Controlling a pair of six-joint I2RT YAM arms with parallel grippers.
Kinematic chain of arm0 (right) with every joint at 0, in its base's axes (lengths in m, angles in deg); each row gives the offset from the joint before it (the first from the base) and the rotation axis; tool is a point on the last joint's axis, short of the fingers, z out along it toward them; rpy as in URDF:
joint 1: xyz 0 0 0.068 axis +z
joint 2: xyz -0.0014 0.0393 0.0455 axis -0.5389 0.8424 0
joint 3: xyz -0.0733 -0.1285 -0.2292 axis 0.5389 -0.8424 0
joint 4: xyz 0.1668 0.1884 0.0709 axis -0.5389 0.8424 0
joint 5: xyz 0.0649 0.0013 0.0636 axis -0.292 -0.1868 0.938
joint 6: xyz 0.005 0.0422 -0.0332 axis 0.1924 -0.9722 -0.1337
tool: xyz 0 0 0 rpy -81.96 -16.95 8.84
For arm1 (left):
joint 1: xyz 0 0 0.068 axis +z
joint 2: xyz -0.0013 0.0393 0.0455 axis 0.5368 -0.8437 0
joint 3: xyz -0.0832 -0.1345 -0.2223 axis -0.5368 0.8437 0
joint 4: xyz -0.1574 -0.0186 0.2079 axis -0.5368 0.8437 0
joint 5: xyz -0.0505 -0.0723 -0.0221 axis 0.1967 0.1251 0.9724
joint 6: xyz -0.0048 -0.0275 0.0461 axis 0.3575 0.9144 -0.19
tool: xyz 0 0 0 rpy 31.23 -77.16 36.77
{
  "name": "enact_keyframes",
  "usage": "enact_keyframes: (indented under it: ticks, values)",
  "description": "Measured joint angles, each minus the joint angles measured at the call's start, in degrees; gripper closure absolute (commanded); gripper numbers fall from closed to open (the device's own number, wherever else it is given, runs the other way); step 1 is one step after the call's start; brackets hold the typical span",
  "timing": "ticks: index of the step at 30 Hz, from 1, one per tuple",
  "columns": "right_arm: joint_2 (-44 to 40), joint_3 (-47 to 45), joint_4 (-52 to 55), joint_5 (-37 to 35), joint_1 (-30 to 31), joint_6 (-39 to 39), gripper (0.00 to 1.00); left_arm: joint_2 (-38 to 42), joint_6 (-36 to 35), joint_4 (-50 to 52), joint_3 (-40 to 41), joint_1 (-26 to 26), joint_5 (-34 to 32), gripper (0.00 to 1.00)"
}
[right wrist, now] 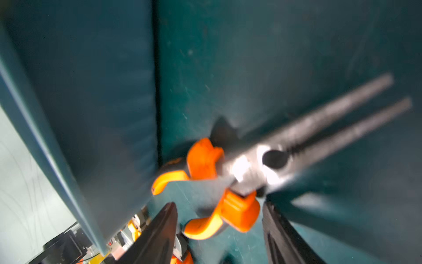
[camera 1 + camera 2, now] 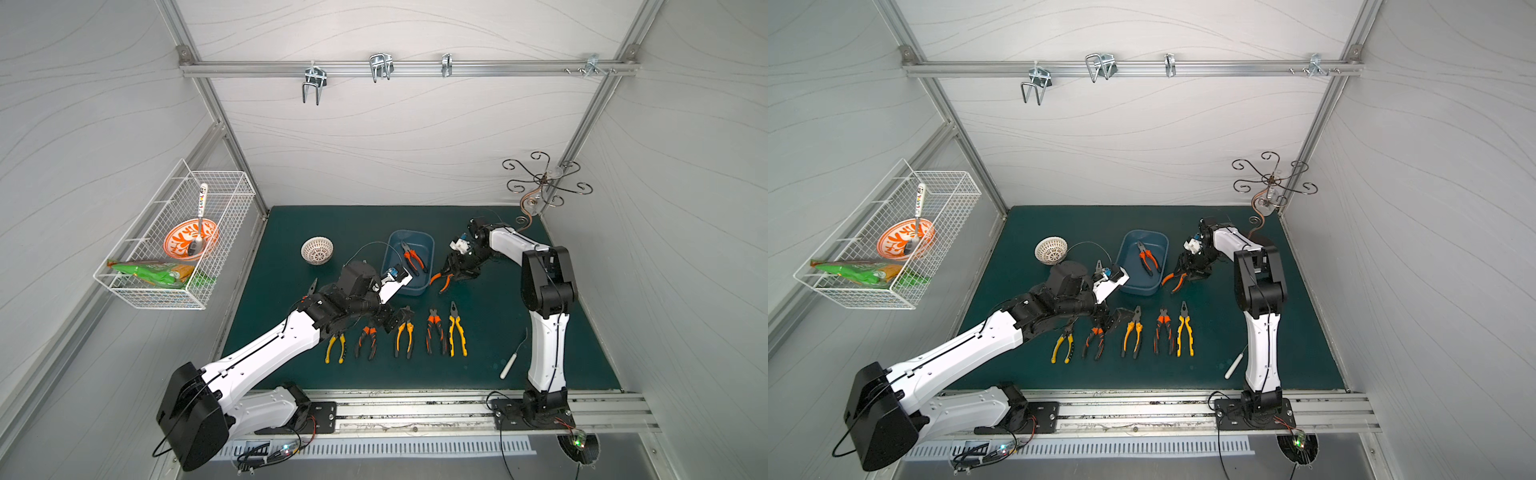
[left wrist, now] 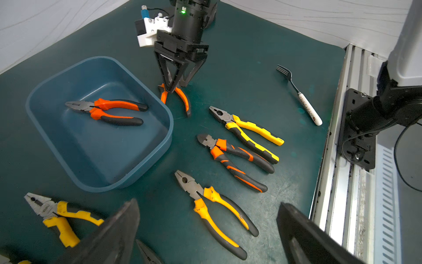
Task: Take the pliers out of the storage box
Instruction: Place the pliers at the center of the board.
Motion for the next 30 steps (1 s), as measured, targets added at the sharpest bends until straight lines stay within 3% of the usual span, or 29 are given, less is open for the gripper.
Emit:
enact_keyframes:
  ticks: [7,14,17,25,30]
  values:
    - [-1.66,-2.93,-5.75,-1.29,0.02,-5.81,0.4,-0.7,2.47,-0.04,-0.02,1.22,-1.33,0.0]
    - [2.89,4.04,-7.54,-2.75,0.42,-8.26,0.53,-2.69,3.93,-1.2,-0.04,1.57,-1.25,0.0]
    - [4.87,6.69,-7.5,-2.84,0.68,-8.2,0.54,-4.15,4.79,-1.66,-0.04,1.6,-1.36,0.0]
    - [2.58,3.82,-8.02,-4.17,0.9,-7.5,0.47,-8.72,12.68,-3.08,-2.86,2.21,-6.82,0.0]
    - [-5.97,-3.21,-8.44,-5.6,0.9,-6.91,0.37,-18.18,24.83,-0.92,-13.46,2.23,-14.21,0.0]
